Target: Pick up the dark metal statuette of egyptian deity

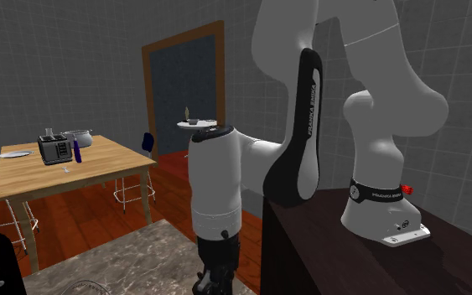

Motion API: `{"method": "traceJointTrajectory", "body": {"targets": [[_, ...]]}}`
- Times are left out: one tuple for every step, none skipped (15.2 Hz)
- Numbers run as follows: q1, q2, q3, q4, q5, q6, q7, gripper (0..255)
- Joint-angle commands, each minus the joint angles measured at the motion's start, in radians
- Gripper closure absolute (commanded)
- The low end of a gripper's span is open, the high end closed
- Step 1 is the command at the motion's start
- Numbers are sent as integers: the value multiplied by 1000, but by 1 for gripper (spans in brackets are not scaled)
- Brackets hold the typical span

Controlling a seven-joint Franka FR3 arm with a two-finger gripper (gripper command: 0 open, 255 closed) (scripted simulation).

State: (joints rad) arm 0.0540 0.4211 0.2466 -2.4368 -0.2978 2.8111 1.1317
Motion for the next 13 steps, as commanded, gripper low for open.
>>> {"method": "traceJointTrajectory", "body": {"targets": [[-14,-31,19,-10,18,-22,-13,255],[-21,-46,28,-13,28,-33,-20,255],[-28,-61,38,-17,38,-44,-27,255],[-35,-76,47,-20,48,-55,-35,255],[-42,-91,56,-23,59,-67,-43,255],[-48,-106,64,-26,70,-79,-51,255],[-54,-121,73,-29,81,-90,-59,255],[-60,-136,81,-31,93,-102,-67,255],[-65,-151,88,-33,105,-114,-76,255],[-70,-165,96,-35,116,-126,-84,255],[-75,-180,102,-36,128,-139,-93,255],[-75,-182,103,-37,130,-141,-94,255],[-75,-182,103,-37,130,-141,-94,255]]}}
